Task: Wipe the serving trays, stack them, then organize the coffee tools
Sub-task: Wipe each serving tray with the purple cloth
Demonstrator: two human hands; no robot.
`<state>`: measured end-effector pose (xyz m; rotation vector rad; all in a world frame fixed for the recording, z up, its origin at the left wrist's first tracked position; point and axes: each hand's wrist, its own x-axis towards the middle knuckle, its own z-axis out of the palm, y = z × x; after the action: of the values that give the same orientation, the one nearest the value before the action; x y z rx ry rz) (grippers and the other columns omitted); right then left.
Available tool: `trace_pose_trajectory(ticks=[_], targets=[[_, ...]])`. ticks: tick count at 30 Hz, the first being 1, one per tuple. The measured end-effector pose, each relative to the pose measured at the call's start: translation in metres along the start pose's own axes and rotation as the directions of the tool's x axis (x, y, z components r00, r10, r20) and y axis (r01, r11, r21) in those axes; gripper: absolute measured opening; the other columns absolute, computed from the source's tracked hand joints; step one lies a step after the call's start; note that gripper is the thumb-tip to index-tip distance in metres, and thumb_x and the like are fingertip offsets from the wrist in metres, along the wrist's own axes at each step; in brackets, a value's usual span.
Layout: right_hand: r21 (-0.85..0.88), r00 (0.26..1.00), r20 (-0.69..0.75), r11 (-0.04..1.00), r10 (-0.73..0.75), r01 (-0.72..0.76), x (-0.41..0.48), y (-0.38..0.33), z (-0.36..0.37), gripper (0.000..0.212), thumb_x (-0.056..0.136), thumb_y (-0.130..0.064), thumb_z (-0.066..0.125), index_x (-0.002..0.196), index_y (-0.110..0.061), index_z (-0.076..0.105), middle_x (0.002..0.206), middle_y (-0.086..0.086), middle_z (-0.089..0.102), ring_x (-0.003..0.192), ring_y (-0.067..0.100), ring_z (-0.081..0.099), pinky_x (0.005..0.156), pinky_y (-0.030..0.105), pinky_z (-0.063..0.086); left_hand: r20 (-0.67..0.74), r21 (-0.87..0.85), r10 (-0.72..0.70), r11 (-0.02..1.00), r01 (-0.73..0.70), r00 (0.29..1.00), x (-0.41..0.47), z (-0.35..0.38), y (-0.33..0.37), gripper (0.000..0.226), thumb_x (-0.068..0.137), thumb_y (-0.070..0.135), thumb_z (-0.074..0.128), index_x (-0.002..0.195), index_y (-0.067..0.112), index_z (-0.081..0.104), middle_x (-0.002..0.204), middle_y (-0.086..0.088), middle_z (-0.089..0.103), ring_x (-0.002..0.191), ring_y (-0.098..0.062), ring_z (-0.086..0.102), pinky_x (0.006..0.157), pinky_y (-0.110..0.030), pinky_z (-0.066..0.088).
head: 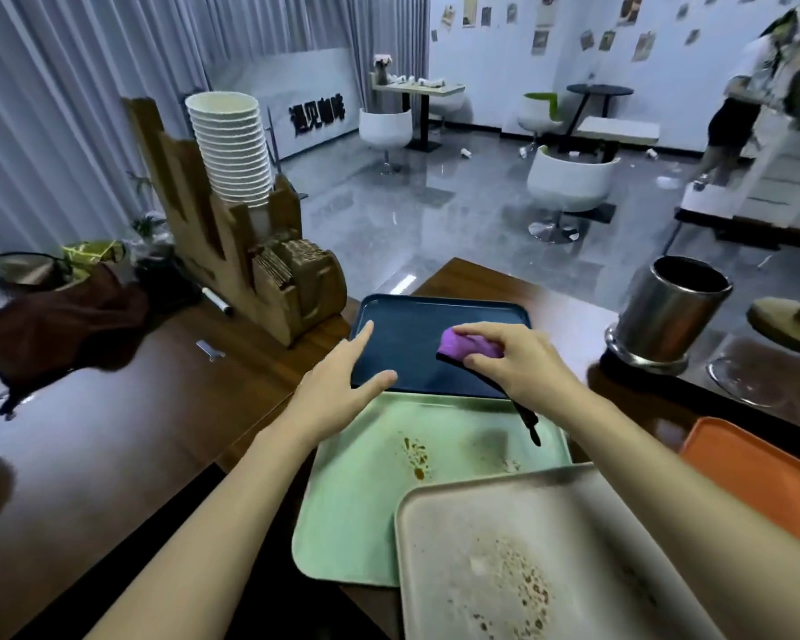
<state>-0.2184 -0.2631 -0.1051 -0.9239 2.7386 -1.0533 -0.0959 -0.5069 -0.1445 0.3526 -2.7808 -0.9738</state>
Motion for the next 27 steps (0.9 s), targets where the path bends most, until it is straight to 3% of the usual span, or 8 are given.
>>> trace_pose_trajectory(ticks=[3,5,10,14,21,27], targets=[[-0.07,1.0,-0.001,0.997,-0.01,0.01,0.024,-0.002,0.019,0.037,0.087,-0.032,0.07,0.122,-0.044,0.063,0.103,-0.012,0.068,0.107,0.022,0.057,0.091,0.036,0.045,0.013,0.061,-0.007,0.998,0.007,1.0,0.02,-0.008,-0.02,0.083,0.096,0.056,0.059,0.162,0.027,0.019,0.164,0.007,0.032,0.149,-0.015,0.034,0.113,-0.031,0.034],[-0.141,1.0,0.012,0.99,-0.026,0.027,0.042,-0.006,0.036,0.033,0.089,-0.033,0.069,0.121,-0.041,0.064,0.098,-0.005,0.069,0.105,0.025,0.055,0.082,0.033,0.04,0.048,0.118,-0.053,0.992,0.047,0.997,0.034,-0.009,-0.034,0.089,0.095,0.06,0.057,0.164,0.022,0.015,0.169,0.002,0.021,0.154,-0.015,0.023,0.122,-0.035,0.027],[-0.298,0.98,0.144,0.938,-0.137,0.175,0.058,-0.003,0.086,0.032,0.096,-0.038,0.062,0.128,-0.04,0.063,0.124,-0.009,0.065,0.107,0.025,0.049,0.09,0.042,0.047,0.158,0.193,-0.085,0.98,0.054,0.984,0.054,0.007,-0.052,0.103,0.09,0.074,0.052,0.164,0.017,0.009,0.17,-0.004,0.015,0.156,-0.017,0.015,0.126,-0.036,0.018],[-0.327,0.972,0.199,0.927,-0.125,0.187,0.051,0.011,0.096,0.042,0.1,-0.043,0.054,0.143,-0.043,0.052,0.15,-0.012,0.049,0.111,0.021,0.041,0.099,0.034,0.039,0.146,0.215,-0.064,0.976,0.032,0.987,0.058,0.014,-0.055,0.104,0.09,0.074,0.052,0.164,0.015,0.009,0.17,-0.003,0.013,0.157,-0.016,0.012,0.127,-0.033,0.008],[-0.356,0.961,0.259,0.915,-0.098,0.189,0.032,0.033,0.068,0.046,0.102,-0.04,0.053,0.147,-0.041,0.046,0.156,-0.012,0.041,0.113,0.022,0.04,0.101,0.029,0.033,0.218,0.214,0.046,0.972,-0.094,0.975,0.06,0.028,-0.044,0.105,0.087,0.078,0.051,0.164,0.021,0.01,0.171,0.004,0.011,0.157,-0.011,0.007,0.128,-0.036,0.003],[-0.374,0.952,0.255,0.891,-0.169,0.258,0.03,0.034,0.074,0.039,0.104,-0.038,0.046,0.142,-0.033,0.056,0.152,-0.007,0.049,0.119,0.031,0.048,0.098,0.05,0.045,0.296,0.234,0.052,0.964,-0.125,0.954,0.071,0.032,-0.047,0.119,0.077,0.089,0.044,0.164,0.023,-0.004,0.171,0.005,-0.002,0.157,-0.009,-0.004,0.128,-0.039,-0.002]])
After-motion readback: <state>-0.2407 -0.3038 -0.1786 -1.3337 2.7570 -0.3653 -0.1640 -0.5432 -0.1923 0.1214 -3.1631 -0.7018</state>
